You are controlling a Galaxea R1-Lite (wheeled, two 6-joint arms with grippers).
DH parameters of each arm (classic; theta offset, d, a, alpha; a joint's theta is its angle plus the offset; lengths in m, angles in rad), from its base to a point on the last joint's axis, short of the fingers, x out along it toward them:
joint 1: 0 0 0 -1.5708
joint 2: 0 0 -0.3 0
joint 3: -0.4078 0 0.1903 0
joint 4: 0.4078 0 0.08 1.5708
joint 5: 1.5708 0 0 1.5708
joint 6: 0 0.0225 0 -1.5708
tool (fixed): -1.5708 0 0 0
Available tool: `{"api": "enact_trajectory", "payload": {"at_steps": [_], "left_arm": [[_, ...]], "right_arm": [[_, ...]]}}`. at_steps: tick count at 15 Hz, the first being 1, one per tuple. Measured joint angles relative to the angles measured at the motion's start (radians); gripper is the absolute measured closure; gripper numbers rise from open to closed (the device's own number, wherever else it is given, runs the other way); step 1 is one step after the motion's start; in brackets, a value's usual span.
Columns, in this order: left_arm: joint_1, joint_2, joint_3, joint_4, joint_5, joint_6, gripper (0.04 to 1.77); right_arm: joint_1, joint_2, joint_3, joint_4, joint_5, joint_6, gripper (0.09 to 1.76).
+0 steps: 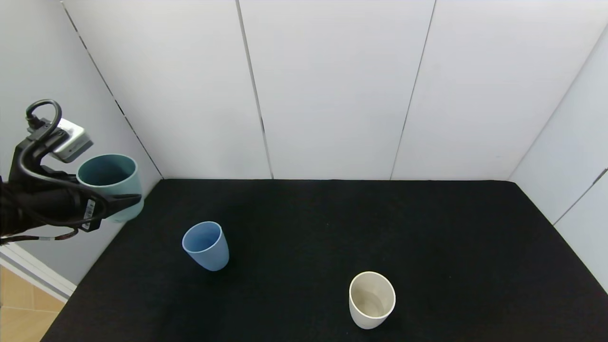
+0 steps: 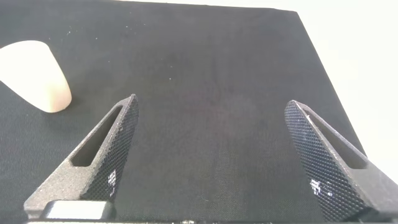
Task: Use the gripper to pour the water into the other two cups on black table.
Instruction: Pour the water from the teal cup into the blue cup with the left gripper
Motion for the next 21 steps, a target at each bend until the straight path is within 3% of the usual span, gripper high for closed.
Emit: {"api": "enact_trajectory", "payload": {"at_steps": [5, 10, 18, 21], "left_arm": [[-0.006, -0.014, 0.086, 0.002, 0.002, 0.091, 0.67], [-0.054, 0.0, 0.123, 0.003, 0.023, 0.205, 0.67], [-0.142, 0.083, 0.102, -0.004, 0.232, 0.386, 0.67], [-0.17, 0.129, 0.068, -0.008, 0.271, 0.408, 0.67]], "right_arm": [[0.0, 0.0, 0.0, 0.0, 0.0, 0.0, 0.14], [0.0, 0.0, 0.0, 0.0, 0.0, 0.0, 0.14], [0.0, 0.0, 0.0, 0.0, 0.0, 0.0, 0.14], [0.0, 0.0, 0.0, 0.0, 0.0, 0.0, 0.14]]}}
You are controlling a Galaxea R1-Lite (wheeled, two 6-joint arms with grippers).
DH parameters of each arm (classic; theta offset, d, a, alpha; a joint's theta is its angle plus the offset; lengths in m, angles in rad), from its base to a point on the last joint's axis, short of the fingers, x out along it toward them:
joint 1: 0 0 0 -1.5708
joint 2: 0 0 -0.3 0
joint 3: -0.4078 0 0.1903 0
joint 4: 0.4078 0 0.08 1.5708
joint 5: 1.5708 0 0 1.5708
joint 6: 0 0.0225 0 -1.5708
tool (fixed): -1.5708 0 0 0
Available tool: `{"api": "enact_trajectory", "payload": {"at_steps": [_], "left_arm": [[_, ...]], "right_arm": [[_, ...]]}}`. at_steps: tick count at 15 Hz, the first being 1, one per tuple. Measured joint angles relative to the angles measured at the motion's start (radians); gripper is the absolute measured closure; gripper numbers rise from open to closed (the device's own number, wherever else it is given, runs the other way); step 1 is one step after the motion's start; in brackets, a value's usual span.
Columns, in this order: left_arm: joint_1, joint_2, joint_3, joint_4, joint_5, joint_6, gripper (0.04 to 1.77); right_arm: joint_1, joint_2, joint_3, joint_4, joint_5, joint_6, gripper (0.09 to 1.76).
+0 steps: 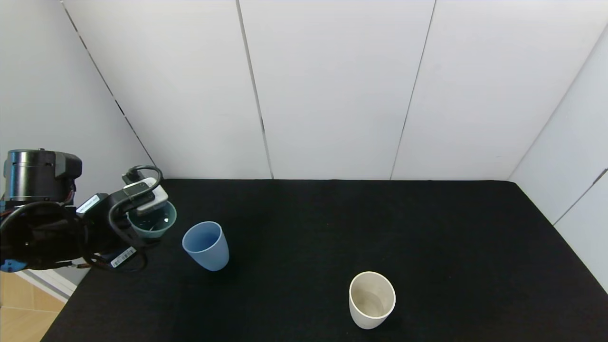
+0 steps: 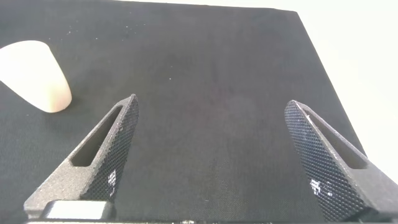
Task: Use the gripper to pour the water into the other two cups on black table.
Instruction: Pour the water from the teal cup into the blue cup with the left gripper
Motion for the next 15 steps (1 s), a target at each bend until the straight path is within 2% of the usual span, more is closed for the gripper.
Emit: {"api": "enact_trajectory", "payload": {"at_steps": [6, 15], "left_arm": [[-0.046, 0.082, -0.084, 0.006, 0.088, 0.024, 0.67], [-0.042, 0.119, -0.097, -0.007, 0.145, 0.123, 0.67]], "right_arm": [[0.0, 0.0, 0.0, 0.0, 0.0, 0.0, 0.14], [0.0, 0.0, 0.0, 0.0, 0.0, 0.0, 0.14]]}}
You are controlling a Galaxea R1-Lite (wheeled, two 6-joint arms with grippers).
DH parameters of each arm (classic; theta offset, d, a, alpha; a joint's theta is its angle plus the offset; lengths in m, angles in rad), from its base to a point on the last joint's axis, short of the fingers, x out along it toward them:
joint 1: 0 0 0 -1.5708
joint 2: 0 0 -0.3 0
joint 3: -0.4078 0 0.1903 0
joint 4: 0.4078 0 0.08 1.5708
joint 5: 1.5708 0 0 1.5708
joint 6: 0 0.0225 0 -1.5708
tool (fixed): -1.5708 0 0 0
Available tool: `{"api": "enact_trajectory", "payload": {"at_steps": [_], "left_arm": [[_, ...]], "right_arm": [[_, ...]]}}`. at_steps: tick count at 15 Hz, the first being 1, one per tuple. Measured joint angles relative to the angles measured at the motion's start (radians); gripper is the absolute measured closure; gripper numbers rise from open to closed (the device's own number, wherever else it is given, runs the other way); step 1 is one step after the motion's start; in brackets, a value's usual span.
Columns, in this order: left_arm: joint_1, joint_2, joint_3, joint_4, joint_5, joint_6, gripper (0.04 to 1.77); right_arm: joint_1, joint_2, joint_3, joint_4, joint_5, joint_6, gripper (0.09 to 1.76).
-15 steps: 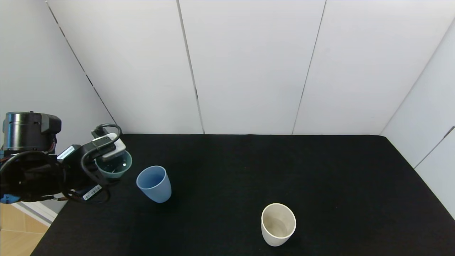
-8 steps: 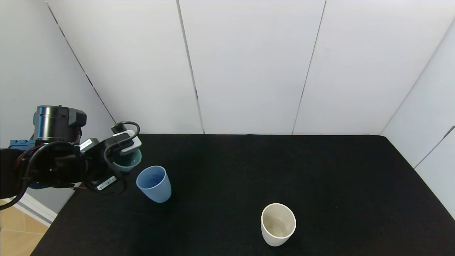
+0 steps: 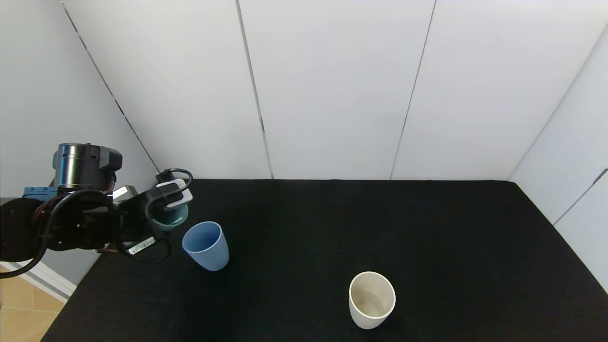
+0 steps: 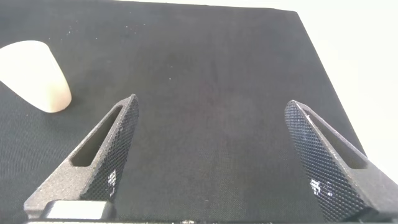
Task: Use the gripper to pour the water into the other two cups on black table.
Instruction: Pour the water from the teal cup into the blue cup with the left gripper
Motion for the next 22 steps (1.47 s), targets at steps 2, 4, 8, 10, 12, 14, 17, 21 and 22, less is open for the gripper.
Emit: {"api": "enact_trajectory", "payload": {"at_steps": [2, 4, 8, 10, 12, 14, 17, 21, 22], "left_arm": [[0.004, -0.001, 0.0, 0.0, 0.014, 0.038, 0.67], [0.005, -0.003, -0.001, 0.0, 0.016, 0.044, 0.67], [0.007, -0.006, -0.001, 0.001, 0.02, 0.081, 0.67], [0.007, -0.009, 0.0, 0.001, 0.021, 0.096, 0.67], [0.007, -0.01, 0.004, 0.003, 0.036, 0.1, 0.67], [0.005, -0.011, 0.007, 0.005, 0.039, 0.099, 0.67], [0.005, -0.016, 0.012, 0.014, 0.026, 0.083, 0.67], [-0.001, -0.03, 0.02, 0.042, 0.003, -0.021, 0.67], [-0.003, -0.038, 0.019, 0.059, -0.024, -0.062, 0.67]], "right_arm": [[0.0, 0.0, 0.0, 0.0, 0.0, 0.0, 0.14], [0.0, 0.0, 0.0, 0.0, 0.0, 0.0, 0.14], [0.0, 0.0, 0.0, 0.0, 0.0, 0.0, 0.14], [0.0, 0.0, 0.0, 0.0, 0.0, 0.0, 0.14], [0.0, 0.0, 0.0, 0.0, 0.0, 0.0, 0.14], [0.0, 0.0, 0.0, 0.0, 0.0, 0.0, 0.14], [0.0, 0.0, 0.0, 0.0, 0.0, 0.0, 0.14], [0.0, 0.0, 0.0, 0.0, 0.0, 0.0, 0.14], [0.0, 0.0, 0.0, 0.0, 0.0, 0.0, 0.14]]}}
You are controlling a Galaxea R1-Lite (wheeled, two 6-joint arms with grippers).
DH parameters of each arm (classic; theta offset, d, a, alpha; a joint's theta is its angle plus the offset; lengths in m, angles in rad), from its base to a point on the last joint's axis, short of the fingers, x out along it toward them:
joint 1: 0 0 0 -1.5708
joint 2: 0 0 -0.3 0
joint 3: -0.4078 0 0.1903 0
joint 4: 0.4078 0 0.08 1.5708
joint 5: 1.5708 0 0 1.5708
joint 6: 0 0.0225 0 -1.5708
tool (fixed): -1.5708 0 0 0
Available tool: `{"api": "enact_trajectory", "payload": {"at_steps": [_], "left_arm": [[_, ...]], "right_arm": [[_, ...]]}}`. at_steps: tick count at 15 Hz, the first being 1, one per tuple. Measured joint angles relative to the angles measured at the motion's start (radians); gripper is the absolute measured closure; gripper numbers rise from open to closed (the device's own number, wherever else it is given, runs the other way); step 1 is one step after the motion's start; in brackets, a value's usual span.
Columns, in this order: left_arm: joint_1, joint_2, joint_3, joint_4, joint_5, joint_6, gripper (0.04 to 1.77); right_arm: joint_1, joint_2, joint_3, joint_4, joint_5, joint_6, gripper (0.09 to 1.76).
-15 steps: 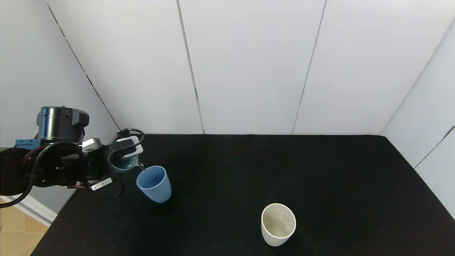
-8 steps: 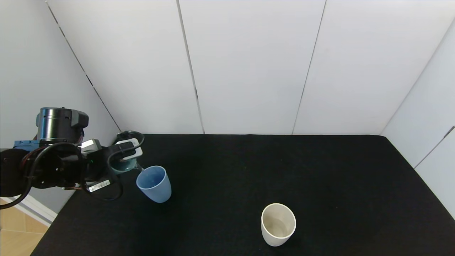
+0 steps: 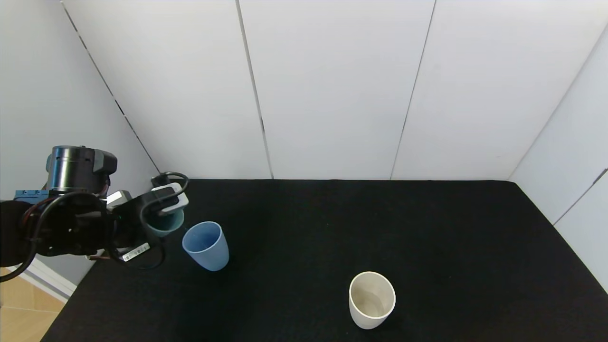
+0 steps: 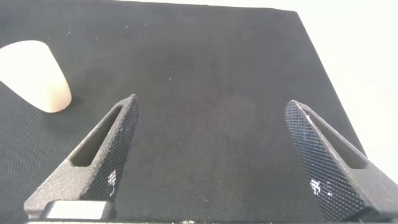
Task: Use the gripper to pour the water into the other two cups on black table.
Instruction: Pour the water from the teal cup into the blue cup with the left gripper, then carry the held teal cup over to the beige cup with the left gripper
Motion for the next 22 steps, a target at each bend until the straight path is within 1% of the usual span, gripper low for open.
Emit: {"api": "enact_trajectory", "payload": {"at_steps": [1, 2, 4, 6, 7, 9, 11, 12, 14, 16, 18, 20, 22], "left_arm": [[-0.003, -0.01, -0.004, 0.019, -0.029, -0.037, 0.67], [-0.006, -0.022, -0.012, 0.026, -0.043, -0.058, 0.67], [-0.015, -0.049, -0.029, 0.037, -0.046, -0.065, 0.67], [-0.062, -0.08, -0.054, 0.117, -0.047, -0.076, 0.67], [-0.1, -0.093, -0.068, 0.152, -0.046, -0.097, 0.67], [-0.203, -0.108, -0.103, 0.2, -0.037, -0.168, 0.67], [-0.329, -0.105, -0.155, 0.236, -0.016, -0.244, 0.67], [-0.383, -0.097, -0.182, 0.247, -0.004, -0.278, 0.67], [-0.501, -0.063, -0.243, 0.258, 0.022, -0.383, 0.67], [-0.596, -0.018, -0.291, 0.258, 0.043, -0.453, 0.67], [-0.671, 0.032, -0.33, 0.252, 0.056, -0.523, 0.67], [-0.728, 0.084, -0.364, 0.246, 0.057, -0.588, 0.67], [-0.758, 0.131, -0.381, 0.246, 0.06, -0.597, 0.67]], "right_arm": [[0.0, 0.0, 0.0, 0.0, 0.0, 0.0, 0.14], [0.0, 0.0, 0.0, 0.0, 0.0, 0.0, 0.14], [0.0, 0.0, 0.0, 0.0, 0.0, 0.0, 0.14], [0.0, 0.0, 0.0, 0.0, 0.001, 0.0, 0.14], [0.0, 0.0, 0.0, 0.0, 0.0, 0.0, 0.14], [0.0, 0.0, 0.0, 0.0, 0.0, 0.0, 0.14], [0.0, 0.0, 0.0, 0.0, 0.0, 0.0, 0.14], [0.0, 0.0, 0.0, 0.0, 0.0, 0.0, 0.14], [0.0, 0.0, 0.0, 0.0, 0.0, 0.0, 0.14], [0.0, 0.0, 0.0, 0.0, 0.0, 0.0, 0.14], [0.0, 0.0, 0.0, 0.0, 0.0, 0.0, 0.14], [0.0, 0.0, 0.0, 0.0, 0.0, 0.0, 0.14], [0.0, 0.0, 0.0, 0.0, 0.0, 0.0, 0.14]]}}
